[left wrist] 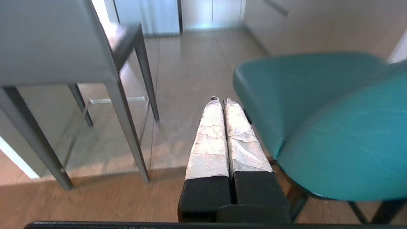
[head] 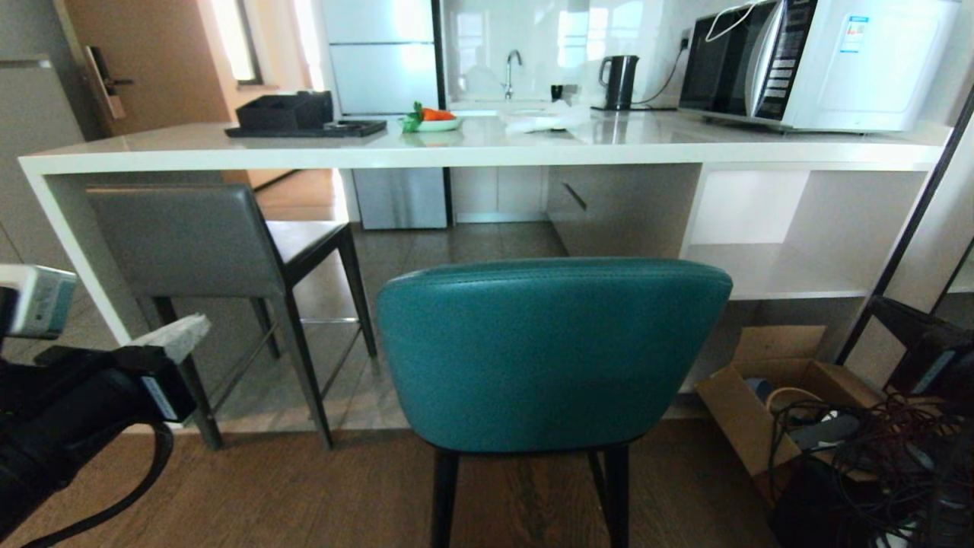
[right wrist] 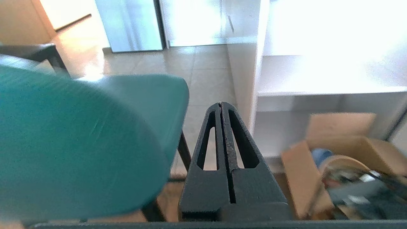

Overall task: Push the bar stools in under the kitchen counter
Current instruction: Push the blue chair back under the dining table

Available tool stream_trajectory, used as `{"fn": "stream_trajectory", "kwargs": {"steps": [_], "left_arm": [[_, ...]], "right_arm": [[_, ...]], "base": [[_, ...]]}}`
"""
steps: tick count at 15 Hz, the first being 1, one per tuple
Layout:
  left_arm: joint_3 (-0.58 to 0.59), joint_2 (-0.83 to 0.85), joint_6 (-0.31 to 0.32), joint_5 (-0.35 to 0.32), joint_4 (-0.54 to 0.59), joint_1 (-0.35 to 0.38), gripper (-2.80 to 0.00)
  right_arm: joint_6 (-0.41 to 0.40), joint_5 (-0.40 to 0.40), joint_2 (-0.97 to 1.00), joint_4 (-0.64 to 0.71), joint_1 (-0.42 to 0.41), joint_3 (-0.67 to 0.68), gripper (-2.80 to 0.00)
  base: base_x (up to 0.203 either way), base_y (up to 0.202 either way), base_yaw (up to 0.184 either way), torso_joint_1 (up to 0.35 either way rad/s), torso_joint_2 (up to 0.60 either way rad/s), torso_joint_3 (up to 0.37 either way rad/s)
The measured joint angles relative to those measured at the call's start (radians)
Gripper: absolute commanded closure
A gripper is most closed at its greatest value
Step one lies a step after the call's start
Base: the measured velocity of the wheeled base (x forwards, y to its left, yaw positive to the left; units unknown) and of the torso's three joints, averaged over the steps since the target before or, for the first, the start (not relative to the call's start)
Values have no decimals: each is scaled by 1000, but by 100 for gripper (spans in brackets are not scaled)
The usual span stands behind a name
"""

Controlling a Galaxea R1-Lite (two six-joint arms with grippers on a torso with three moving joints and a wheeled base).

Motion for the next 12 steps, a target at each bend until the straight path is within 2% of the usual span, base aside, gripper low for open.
{"fn": "stream_trajectory", "kwargs": {"steps": [3,5,7,9,12], "left_arm": [[-5,231,-1,36,-201,-18,0],[-14,382,-2,101,-354,-53,0],[-34,503,-4,172,-475,-94,0],[-69,580,-8,207,-522,-129,0],[-110,635,-8,234,-524,-161,0]], "right_arm": [[0,5,241,-242,1,-10,0],[-10,6,389,-391,9,-22,0],[-12,8,487,-476,27,-51,0],[-12,11,543,-485,59,-72,0],[-13,11,577,-486,123,-80,0]], "base": [[0,0,0,0,0,0],[0,0,0,0,0,0],[0,0,0,0,0,0],[0,0,0,0,0,0],[0,0,0,0,0,0]]}}
